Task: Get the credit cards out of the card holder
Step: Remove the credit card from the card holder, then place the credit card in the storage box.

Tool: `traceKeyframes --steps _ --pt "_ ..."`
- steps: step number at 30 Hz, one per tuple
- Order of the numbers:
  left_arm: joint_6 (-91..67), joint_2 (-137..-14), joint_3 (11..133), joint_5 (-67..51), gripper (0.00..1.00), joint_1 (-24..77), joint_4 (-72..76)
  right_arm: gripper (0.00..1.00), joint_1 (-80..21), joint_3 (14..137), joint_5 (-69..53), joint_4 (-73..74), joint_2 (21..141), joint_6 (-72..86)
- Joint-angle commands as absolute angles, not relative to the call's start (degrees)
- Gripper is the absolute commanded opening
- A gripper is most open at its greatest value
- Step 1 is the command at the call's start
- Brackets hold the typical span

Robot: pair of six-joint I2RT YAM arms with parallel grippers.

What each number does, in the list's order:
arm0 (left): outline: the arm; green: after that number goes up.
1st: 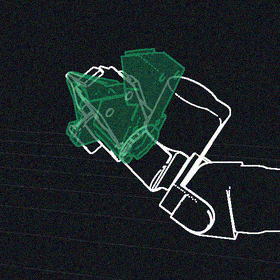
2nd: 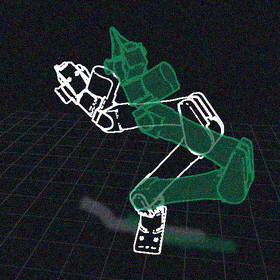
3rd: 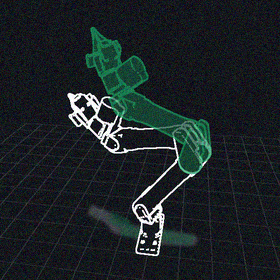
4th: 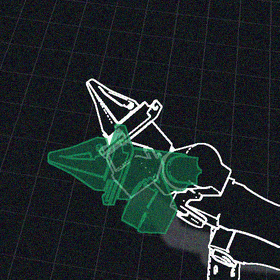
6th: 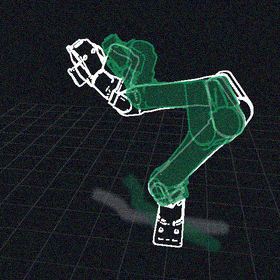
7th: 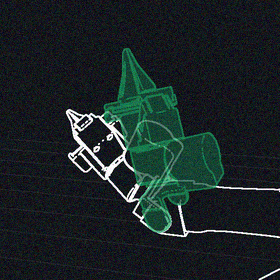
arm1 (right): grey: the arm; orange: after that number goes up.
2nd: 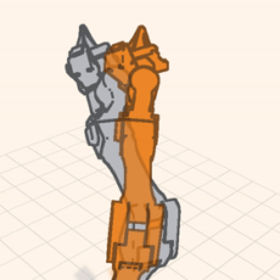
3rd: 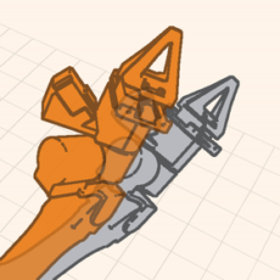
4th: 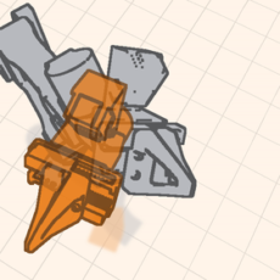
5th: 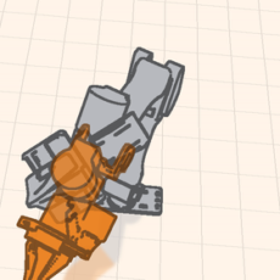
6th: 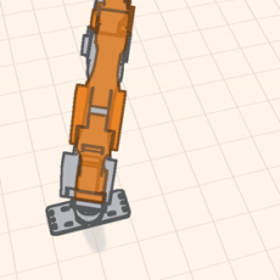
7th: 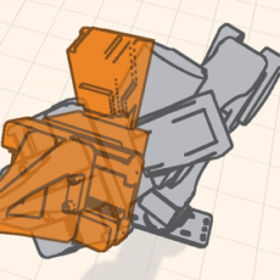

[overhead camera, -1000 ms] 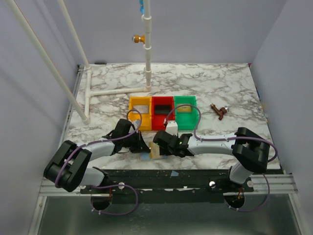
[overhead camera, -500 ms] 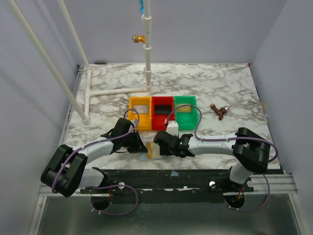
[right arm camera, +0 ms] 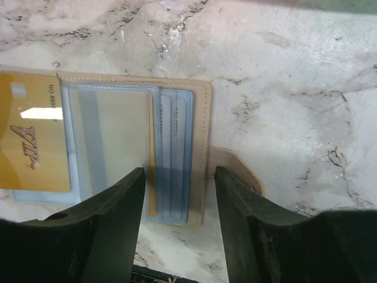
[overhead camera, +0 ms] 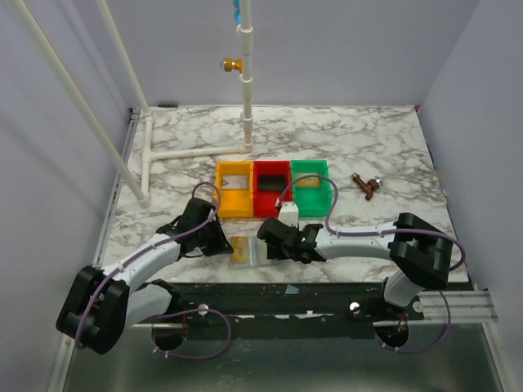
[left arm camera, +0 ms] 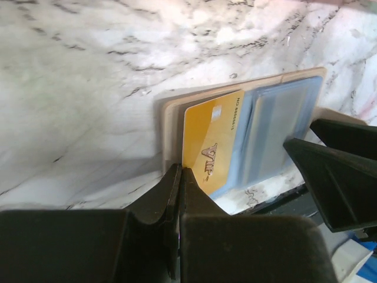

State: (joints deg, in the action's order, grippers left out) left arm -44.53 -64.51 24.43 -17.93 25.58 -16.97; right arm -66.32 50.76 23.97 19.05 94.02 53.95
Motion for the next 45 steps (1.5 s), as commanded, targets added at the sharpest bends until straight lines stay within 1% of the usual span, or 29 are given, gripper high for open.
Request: traceKeyframes --steps 1,6,9,12,15,21,25,29,34,36,37,39,42,45 --pt "-43.18 -59.76 25.86 -11.44 0.00 24.79 -25.52 0.53 -66.63 48.03 25.15 24.26 95.51 53.48" --pt "-40.39 -53.66 28.86 -11.95 0.00 24.70 -28.16 0.53 -66.64 49.44 24.90 24.26 94.88 53.11" --pt "-37.52 -50.94 32.08 -12.76 0.00 24.70 -29.33 0.55 -66.62 51.64 24.27 24.26 93.38 52.37" --pt "-35.03 -49.85 36.51 -12.36 0.00 24.70 -30.93 0.61 -66.70 54.23 24.32 24.08 90.68 51.45" --pt "-32.15 -50.33 41.19 -11.87 0.00 24.70 -32.09 0.70 -66.64 57.09 24.28 22.68 86.80 50.43" --pt "-26.44 -53.52 50.16 -11.02 0.00 26.68 -30.82 0.79 -66.21 58.97 27.98 22.99 79.65 49.81" --pt "-21.37 -59.14 59.18 -4.32 0.00 32.51 -30.38 0.81 -62.42 56.97 30.09 26.65 74.68 50.20" --pt "-13.94 -67.11 68.39 4.87 0.00 40.18 -28.74 0.83 -55.81 53.23 29.84 29.25 67.56 50.16" --pt "-1.55 -79.14 80.00 11.29 0.00 47.10 -26.47 0.86 -47.33 50.59 30.41 33.84 60.67 49.57" --pt "4.87 -84.63 84.16 14.76 0.00 49.85 -25.79 0.97 -44.44 50.58 31.22 36.10 58.97 49.43" --pt "7.25 -87.74 86.40 16.54 0.00 51.08 -26.10 1.00 -43.06 50.59 31.55 37.26 58.11 49.53" --pt "12.60 -92.92 90.92 18.84 0.00 52.97 -26.60 1.00 -41.12 50.77 32.66 39.62 56.33 50.68" --pt "21.43 -98.71 93.03 22.82 0.00 55.71 -23.76 1.00 -40.72 50.87 35.04 42.79 52.01 52.69" --pt "27.19 -102.74 93.60 23.36 0.00 56.89 -21.28 1.00 -40.69 51.73 36.93 46.03 47.92 54.55"
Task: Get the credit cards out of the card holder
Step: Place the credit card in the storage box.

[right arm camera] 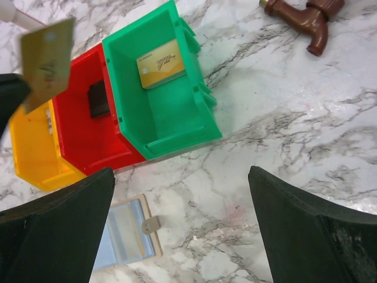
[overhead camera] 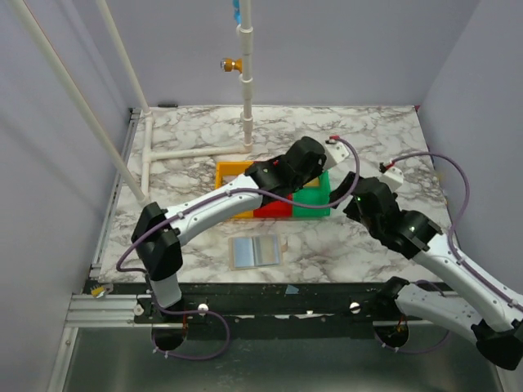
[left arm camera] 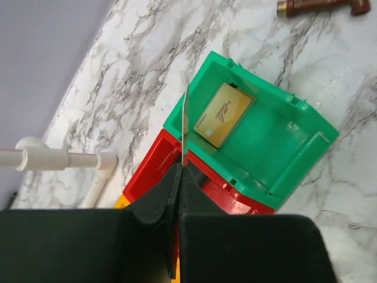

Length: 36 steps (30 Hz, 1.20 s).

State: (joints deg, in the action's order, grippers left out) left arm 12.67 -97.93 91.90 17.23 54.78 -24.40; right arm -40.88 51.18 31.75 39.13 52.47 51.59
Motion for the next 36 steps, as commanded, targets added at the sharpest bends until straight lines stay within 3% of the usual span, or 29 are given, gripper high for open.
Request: traceKeyframes --steps 1,11,36 --pt "28.68 -104.01 93.68 23.40 0.00 57.10 -20.58 1.00 -40.68 52.08 37.86 47.35 46.63 55.14" --pt "38.38 -114.67 95.00 25.12 0.00 58.45 -13.61 1.00 -40.63 57.95 41.92 54.74 40.63 55.72" --pt "35.59 -126.42 97.84 24.10 0.00 55.78 -18.45 1.00 -40.66 54.94 38.07 53.47 39.73 54.85"
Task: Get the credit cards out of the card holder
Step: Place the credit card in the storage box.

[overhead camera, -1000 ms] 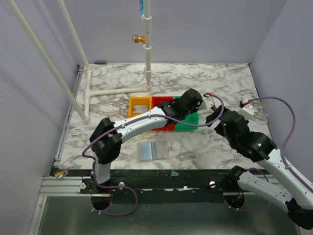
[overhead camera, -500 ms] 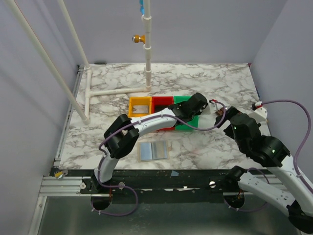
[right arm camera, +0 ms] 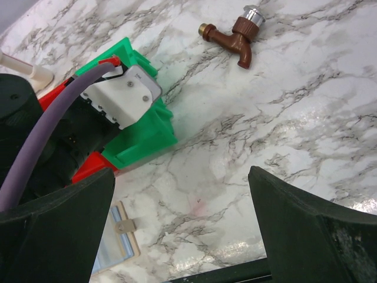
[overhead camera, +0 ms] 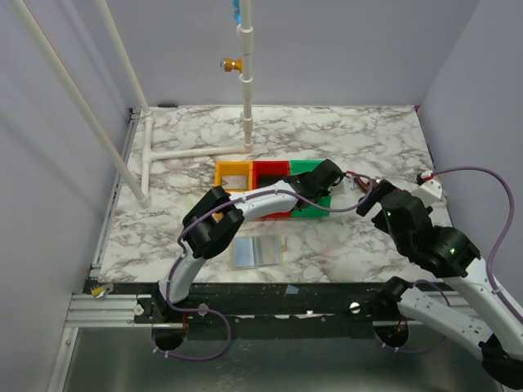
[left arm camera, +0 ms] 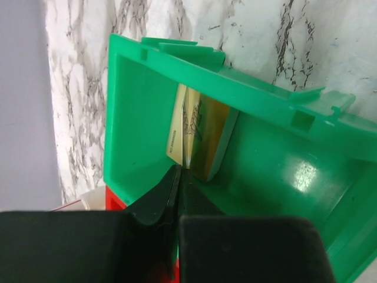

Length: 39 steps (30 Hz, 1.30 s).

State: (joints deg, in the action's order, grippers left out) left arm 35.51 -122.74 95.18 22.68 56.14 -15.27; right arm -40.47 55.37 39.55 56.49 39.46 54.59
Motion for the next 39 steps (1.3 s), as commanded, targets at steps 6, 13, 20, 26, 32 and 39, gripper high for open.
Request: traceKeyframes --steps 6,13,20,26,32,39 --pt "34.74 -128.66 99.52 23.48 0.00 55.03 -19.59 1.00 -40.68 54.85 37.21 53.16 40.51 54.46" --pt "33.59 -130.23 101.11 23.38 0.01 54.76 -20.95 1.00 -40.65 54.09 36.17 51.93 41.04 54.51" --pt "32.92 -130.69 101.62 23.64 0.23 54.67 -21.40 1.00 -40.64 54.06 35.78 51.42 41.59 54.07" --pt "31.84 -130.44 102.64 22.96 0.27 54.34 -22.38 1.00 -40.68 54.03 35.34 51.14 41.87 53.93" --pt "29.05 -128.30 105.66 21.51 0.34 53.89 -25.32 1.00 -40.62 53.96 34.73 50.83 41.84 53.33" --pt "24.21 -123.99 111.07 17.52 0.42 53.79 -31.63 1.00 -40.69 53.34 32.31 48.61 42.18 51.52"
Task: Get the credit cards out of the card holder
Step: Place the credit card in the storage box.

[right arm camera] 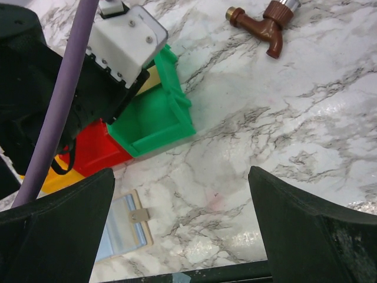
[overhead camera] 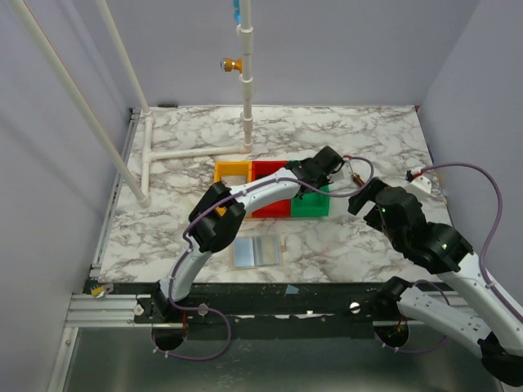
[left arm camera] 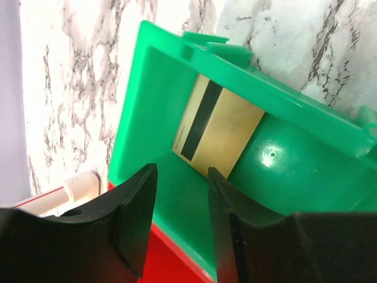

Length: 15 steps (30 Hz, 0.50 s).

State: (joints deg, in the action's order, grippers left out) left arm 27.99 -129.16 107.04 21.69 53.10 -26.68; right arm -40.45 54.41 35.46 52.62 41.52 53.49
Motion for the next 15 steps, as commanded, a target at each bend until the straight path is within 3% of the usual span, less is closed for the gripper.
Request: traceKeyframes --steps 1,7,15 --pt "22.89 -123.39 111.87 16.84 0.44 53.79 -32.93 1.00 -40.69 53.06 31.80 48.20 42.31 51.27" --pt "12.03 -117.68 113.88 13.39 0.47 53.31 -40.39 1.00 -40.63 51.39 27.14 44.75 44.93 48.79" --pt "-9.01 -98.73 96.00 3.89 0.48 47.73 -41.24 1.00 -44.01 48.81 23.27 39.83 51.20 48.11"
